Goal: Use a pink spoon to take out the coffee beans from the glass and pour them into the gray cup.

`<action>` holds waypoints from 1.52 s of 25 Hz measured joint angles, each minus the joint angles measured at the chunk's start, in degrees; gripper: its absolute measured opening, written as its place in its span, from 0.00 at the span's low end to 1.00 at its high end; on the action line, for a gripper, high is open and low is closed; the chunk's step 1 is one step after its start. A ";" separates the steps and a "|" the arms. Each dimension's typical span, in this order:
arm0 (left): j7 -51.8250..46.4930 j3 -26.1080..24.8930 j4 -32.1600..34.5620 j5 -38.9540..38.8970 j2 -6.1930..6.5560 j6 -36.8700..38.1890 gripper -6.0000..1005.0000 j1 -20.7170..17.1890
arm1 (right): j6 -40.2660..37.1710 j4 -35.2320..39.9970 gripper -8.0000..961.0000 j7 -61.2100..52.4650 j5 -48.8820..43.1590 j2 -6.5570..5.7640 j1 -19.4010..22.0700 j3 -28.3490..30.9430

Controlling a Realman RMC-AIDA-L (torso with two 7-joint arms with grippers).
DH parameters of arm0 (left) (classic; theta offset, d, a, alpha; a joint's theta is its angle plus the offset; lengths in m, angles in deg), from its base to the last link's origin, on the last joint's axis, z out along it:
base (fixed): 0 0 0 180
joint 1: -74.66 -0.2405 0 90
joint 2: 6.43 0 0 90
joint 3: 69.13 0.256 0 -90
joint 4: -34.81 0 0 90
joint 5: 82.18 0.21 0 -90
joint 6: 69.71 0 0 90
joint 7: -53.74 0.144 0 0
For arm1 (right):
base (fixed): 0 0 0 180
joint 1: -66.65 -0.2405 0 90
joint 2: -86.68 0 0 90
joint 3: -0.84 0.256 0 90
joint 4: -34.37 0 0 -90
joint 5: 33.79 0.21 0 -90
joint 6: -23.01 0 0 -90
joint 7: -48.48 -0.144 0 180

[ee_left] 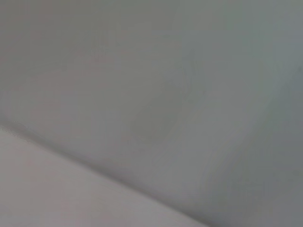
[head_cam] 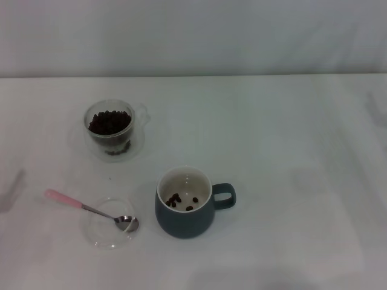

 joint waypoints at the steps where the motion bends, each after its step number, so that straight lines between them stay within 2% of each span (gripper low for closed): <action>1: 2.65 -0.20 -0.23 -1.33 -0.01 0.57 0.87 0.20 | 0.00 -0.09 0.87 0.02 -0.11 0.07 0.28 -0.07; 8: 20.71 -0.30 -1.82 -12.71 -0.10 3.08 0.86 1.70 | 0.05 -2.20 0.87 1.06 -0.37 0.35 3.32 -0.24; 12: 29.71 -0.34 -4.50 -18.23 -0.11 4.04 0.86 3.36 | 0.32 -4.74 0.87 6.37 -0.64 0.39 5.17 -0.44; 16: 31.16 -0.36 -6.01 -19.59 -0.06 6.31 0.86 4.20 | 0.60 -6.63 0.87 11.14 -1.34 0.44 6.01 -1.88; 26: 35.88 1.39 -7.18 -18.11 -0.01 6.07 0.86 5.10 | 3.45 -8.45 0.87 11.64 -1.32 0.50 6.32 -2.64; 38: 34.91 0.17 -6.51 -19.14 0.39 -0.93 0.86 2.96 | 4.98 -12.87 0.87 12.00 -0.73 0.70 5.75 -2.13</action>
